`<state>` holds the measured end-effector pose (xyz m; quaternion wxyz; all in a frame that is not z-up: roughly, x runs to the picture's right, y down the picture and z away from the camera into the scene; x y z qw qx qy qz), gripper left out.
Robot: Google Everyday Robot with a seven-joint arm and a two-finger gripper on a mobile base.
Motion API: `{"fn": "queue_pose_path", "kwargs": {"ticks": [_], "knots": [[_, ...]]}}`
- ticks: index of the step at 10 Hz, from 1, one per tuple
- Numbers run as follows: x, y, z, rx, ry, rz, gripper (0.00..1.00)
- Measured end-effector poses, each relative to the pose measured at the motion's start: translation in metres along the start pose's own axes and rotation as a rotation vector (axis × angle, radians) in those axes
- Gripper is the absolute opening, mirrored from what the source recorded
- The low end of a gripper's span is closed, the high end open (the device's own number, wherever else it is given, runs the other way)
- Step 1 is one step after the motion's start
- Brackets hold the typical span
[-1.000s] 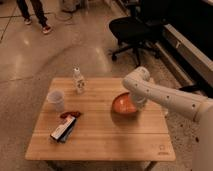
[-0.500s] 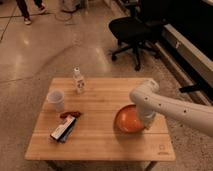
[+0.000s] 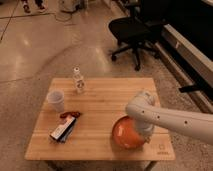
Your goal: Drag the ceramic bowl in a circle
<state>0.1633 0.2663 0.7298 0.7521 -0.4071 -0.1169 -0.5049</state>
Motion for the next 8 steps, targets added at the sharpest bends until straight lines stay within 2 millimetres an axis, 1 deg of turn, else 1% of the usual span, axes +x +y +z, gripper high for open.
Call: {"fn": "queue_pose_path", "kwargs": {"ticks": [2,4,5,6,7,8], "knots": [[-0.027,-0.03,0.0,-0.004,-0.013,-0.064,0.0],[-0.038,-0.059,-0.002,-0.005,-0.013,-0.091,0.0],[-0.039,-0.081,-0.006,0.003,-0.002,-0.095,0.0],[-0.034,-0.102,-0.012,0.019,0.012,-0.09,0.0],[-0.027,-0.121,-0.017,0.034,0.028,-0.083,0.0],[-0.017,-0.144,-0.024,0.051,0.052,-0.07,0.0]]}}
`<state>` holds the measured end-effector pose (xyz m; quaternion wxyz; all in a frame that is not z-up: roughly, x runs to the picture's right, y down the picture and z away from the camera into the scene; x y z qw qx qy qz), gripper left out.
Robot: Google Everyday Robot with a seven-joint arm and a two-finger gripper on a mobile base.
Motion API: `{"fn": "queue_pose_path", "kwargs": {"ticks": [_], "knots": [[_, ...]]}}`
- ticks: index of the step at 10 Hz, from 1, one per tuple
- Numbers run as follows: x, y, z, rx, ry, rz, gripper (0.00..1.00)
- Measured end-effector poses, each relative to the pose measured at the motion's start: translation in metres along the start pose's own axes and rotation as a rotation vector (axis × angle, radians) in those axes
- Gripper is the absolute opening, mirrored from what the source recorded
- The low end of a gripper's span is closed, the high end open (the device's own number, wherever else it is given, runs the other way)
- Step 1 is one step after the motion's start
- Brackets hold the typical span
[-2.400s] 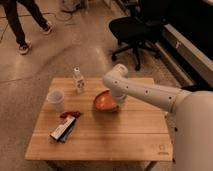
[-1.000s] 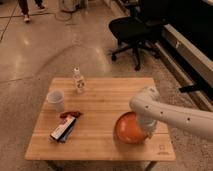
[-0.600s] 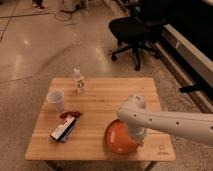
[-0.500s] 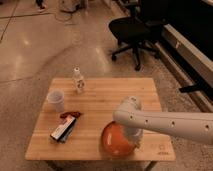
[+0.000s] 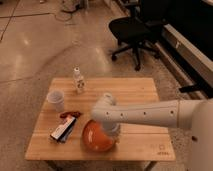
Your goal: Drag the ceramic bowl in a circle
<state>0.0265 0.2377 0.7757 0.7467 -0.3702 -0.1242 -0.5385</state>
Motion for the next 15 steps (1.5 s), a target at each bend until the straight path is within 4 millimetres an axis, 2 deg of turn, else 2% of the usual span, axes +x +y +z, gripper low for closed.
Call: {"fn": "queue_pose_path", "kwargs": {"ticks": [1,3,4,6,7,8,9,11,13,14,15], "knots": [[0.013,-0.025,-0.007,0.016,0.028,0.006,0.0],[0.035,-0.051,-0.018,0.033,0.063,0.029,0.0],[0.049,-0.062,-0.022,0.042,0.076,0.053,0.0],[0.079,-0.07,-0.027,0.049,0.092,0.12,0.0],[0.102,-0.066,-0.03,0.049,0.103,0.177,0.07],[0.114,-0.062,-0.03,0.047,0.107,0.208,0.14],[0.132,-0.053,-0.03,0.043,0.111,0.259,0.25],[0.154,-0.035,-0.026,0.04,0.102,0.332,0.44],[0.153,-0.031,-0.025,0.055,0.053,0.352,0.63],[0.138,-0.035,-0.025,0.081,-0.012,0.333,0.74],[0.123,-0.039,-0.023,0.103,-0.073,0.314,0.8]]}}
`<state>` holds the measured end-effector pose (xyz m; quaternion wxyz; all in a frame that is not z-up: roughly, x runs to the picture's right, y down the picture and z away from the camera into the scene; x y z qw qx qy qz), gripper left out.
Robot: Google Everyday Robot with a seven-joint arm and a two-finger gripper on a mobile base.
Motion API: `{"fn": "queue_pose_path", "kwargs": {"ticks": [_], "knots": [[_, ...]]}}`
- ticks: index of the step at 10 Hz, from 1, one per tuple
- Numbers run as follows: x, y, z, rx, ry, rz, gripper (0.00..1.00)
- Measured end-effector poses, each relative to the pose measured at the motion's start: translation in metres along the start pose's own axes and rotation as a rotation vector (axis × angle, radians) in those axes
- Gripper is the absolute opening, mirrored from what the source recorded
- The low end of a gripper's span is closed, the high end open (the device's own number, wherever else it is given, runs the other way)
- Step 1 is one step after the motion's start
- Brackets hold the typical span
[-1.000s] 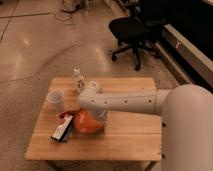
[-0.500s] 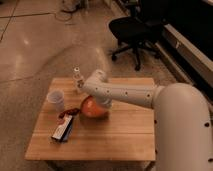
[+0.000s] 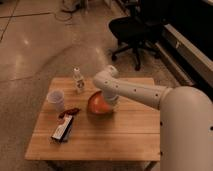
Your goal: Drag the ceramic bowl in a circle
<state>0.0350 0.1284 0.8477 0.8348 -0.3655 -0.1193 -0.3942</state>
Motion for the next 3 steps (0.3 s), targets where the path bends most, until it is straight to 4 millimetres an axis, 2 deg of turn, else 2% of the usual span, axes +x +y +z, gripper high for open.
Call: {"fn": "queue_pose_path", "kwargs": {"ticks": [3], "knots": [[-0.0081,0.0012,0.0004,0.011,-0.039,-0.008,0.8]]}}
